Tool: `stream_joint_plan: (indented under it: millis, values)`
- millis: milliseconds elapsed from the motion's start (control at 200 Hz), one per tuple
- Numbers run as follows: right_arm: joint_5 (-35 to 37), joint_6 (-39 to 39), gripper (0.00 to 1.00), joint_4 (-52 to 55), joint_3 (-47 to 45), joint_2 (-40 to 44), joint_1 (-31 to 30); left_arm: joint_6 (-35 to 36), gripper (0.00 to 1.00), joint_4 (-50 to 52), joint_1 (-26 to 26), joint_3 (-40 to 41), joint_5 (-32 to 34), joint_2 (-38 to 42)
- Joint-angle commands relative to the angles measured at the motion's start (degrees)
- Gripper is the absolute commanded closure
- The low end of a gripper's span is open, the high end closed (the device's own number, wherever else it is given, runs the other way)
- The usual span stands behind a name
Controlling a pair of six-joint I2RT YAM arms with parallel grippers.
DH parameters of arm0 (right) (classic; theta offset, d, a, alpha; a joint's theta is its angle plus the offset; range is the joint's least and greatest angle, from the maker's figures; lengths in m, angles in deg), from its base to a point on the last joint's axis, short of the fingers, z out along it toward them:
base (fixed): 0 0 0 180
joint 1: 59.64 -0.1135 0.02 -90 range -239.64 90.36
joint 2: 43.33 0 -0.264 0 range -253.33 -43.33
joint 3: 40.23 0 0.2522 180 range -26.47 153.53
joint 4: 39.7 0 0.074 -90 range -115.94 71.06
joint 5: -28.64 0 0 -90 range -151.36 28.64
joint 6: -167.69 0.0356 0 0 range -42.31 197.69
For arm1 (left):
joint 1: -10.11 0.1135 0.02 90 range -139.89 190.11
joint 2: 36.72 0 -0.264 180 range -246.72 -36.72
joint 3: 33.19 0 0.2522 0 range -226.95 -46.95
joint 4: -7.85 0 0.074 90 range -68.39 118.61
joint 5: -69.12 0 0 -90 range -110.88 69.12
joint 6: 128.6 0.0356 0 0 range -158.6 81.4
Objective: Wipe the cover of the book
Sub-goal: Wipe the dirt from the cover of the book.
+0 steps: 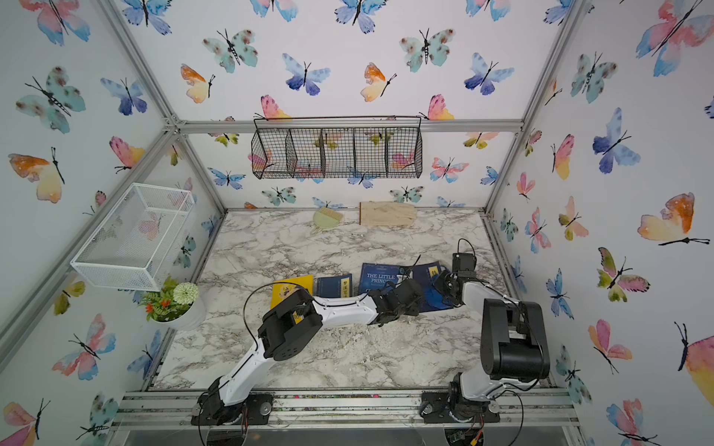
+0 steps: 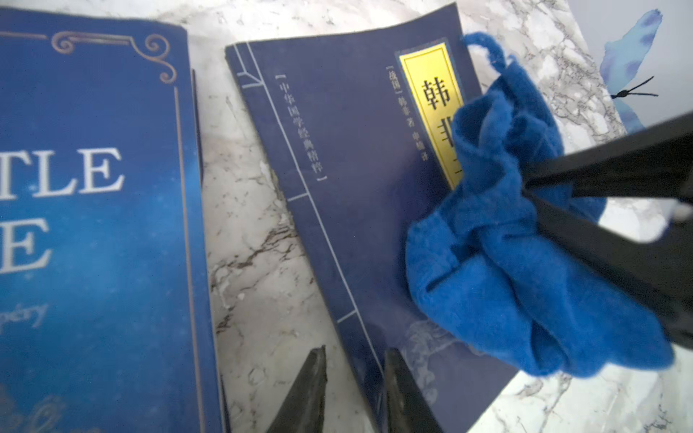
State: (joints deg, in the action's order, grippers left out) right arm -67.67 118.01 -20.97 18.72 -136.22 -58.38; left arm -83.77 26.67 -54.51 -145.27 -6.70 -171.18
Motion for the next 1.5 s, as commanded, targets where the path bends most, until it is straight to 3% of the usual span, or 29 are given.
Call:
stream_joint_plan:
  millis: [0,215,561,666,791,991,1121,1497]
  values:
    - [1.93,2.06,0.98,2.44,3.36,-9.49,-0.11,-0.38,0.70,6.83,-0.03,2.41,-0.18,-0.81]
    - [1.01,3.33,0.98,3.94,11.10,-18.21,-0.25,-1.49,0.70,6.63,0.01,2.48,0.00,-0.94]
    - [2.26,4.84,0.98,1.16,-8.02,-2.48,-1.62,-2.05,0.69,6.54,0.37,3.31,0.74,0.54]
    - [2.77,5.04,0.98,0.71,-10.03,0.17,-1.67,-2.28,0.69,6.09,0.37,4.40,0.46,1.16]
    - [3.08,5.54,0.98,-1.00,-8.85,-0.34,-1.63,-2.88,0.71,5.35,0.37,5.38,-0.01,1.30]
    - [3.53,6.81,0.98,-0.38,0.95,-11.05,-1.64,-3.34,0.79,5.75,0.37,5.29,0.14,0.95]
    - [4.40,7.32,0.98,0.52,3.76,-12.68,-1.90,-3.70,0.81,5.97,0.46,5.34,0.45,0.69]
    - [5.58,3.61,0.98,1.51,-10.79,2.71,-4.96,-4.13,0.82,6.18,0.46,5.92,0.13,1.23]
